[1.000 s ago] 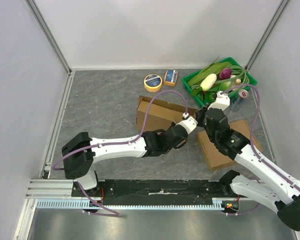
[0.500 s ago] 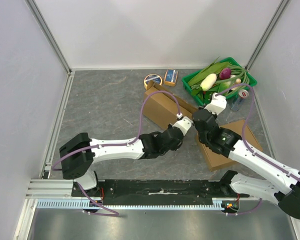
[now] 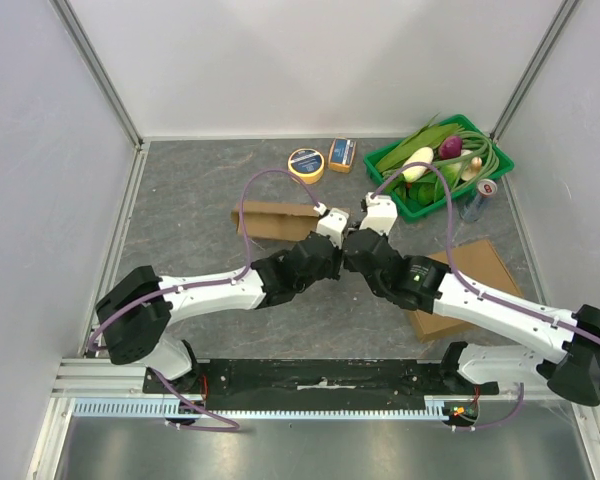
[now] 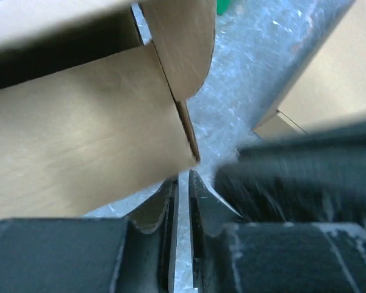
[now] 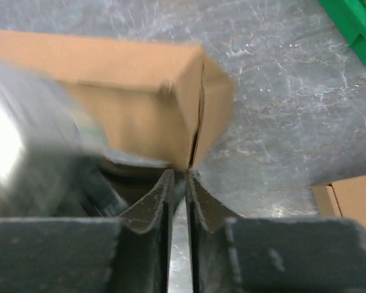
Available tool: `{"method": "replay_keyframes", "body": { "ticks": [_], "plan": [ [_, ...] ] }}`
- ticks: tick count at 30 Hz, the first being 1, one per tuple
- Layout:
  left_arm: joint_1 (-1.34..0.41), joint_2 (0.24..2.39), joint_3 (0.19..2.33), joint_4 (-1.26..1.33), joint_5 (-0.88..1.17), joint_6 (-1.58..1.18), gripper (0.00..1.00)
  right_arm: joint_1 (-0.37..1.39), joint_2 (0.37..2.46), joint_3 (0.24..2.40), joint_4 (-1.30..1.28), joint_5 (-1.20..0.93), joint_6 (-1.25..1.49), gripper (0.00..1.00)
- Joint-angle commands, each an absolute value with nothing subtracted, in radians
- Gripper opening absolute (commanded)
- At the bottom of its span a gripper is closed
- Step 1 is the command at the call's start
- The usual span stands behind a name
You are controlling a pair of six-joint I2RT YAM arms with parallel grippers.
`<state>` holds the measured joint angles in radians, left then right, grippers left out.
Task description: Fold the paper box
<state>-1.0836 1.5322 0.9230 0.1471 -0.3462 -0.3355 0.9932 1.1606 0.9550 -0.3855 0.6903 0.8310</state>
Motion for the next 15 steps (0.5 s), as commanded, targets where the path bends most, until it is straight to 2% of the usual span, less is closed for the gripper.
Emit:
{"method": "replay_keyframes", "body": {
  "ticks": [1,2,5,6,11,15],
  "plan": [
    [-1.065,1.528,0.951,0.301,-0.334,-0.368,0.18,1.037,1.186,1.003,-0.468,0.543,0.844,0.24],
    [-1.065,1.526,0.954,0.301,-0.327,-0.365,0.18,1.037,1.189,1.009,-0.485,0.552,0.842,0.26],
    [-1.065,1.511,0.942,0.299,-0.325,-0.364,0.18,1.037,1.192,1.028,-0.505,0.564,0.828,0.38],
    [-1.065,1.5,0.931,0.301,-0.325,-0.357,0.18,1.035,1.186,1.043,-0.515,0.574,0.819,0.45],
    [-1.058,1.439,0.908,0.266,-0.31,-0.318,0.21,0.988,1.126,1.057,-0.52,0.514,0.684,0.6],
    [-1.058,1.329,0.821,0.23,-0.102,-0.313,0.41,0.896,1.011,1.008,-0.551,0.439,0.571,0.72]
  ]
}}
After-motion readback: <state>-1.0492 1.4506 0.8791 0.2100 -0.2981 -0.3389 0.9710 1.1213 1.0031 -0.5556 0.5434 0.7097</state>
